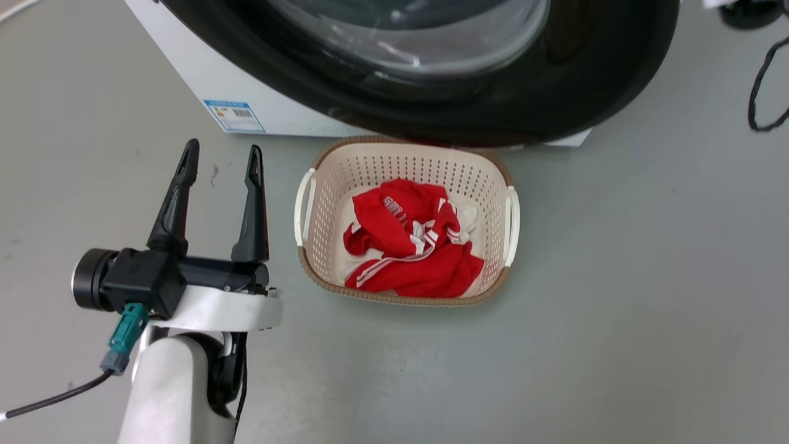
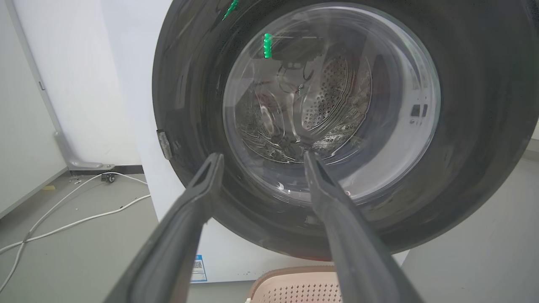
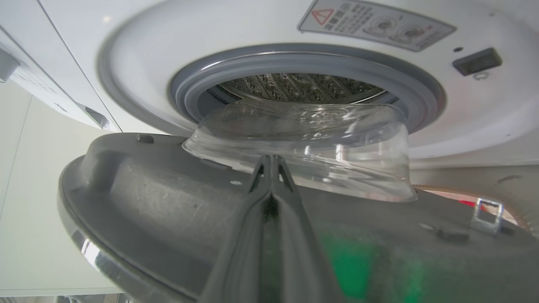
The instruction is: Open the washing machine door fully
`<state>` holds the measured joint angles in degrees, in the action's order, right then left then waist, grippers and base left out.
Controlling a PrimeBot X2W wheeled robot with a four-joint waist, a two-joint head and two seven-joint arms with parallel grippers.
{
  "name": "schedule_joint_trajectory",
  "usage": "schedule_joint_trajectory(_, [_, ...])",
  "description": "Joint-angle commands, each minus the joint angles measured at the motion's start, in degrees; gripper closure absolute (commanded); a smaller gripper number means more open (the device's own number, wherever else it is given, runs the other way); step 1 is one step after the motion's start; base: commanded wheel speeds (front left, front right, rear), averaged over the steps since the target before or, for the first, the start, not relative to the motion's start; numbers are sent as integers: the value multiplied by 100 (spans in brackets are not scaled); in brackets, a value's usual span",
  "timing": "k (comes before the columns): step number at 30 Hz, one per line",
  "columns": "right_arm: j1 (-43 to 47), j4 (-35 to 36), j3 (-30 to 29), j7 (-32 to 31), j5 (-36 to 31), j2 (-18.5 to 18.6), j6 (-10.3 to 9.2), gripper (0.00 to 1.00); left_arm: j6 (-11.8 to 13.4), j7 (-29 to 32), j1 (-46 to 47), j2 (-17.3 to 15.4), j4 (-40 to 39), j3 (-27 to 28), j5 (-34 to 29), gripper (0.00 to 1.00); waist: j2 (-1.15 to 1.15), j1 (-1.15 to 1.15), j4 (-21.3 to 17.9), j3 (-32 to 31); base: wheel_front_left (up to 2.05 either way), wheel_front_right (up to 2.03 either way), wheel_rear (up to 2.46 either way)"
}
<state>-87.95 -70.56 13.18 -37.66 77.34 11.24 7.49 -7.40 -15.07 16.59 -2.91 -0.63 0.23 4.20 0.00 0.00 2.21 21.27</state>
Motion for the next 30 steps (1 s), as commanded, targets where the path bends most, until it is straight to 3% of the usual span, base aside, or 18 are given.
schedule_joint_trajectory(1, [230, 59, 1, -139, 77, -53, 0, 100, -6, -15, -98, 3, 15, -9, -4, 0, 0, 0, 18, -155, 0, 0, 0])
schedule_joint_trajectory(16, [2081, 1122, -12, -1300, 548, -398, 0, 100, 96, -15, -841, 5, 212, -204, 11, 0, 0, 0, 98, -1279, 0, 0, 0])
schedule_joint_trajectory(30, [3099, 2187, 426, -1950, 953, -851, 0, 100, 180, -15, -1159, 4, 275, -462, 99, 0, 0, 0, 158, -1626, 0, 0, 0])
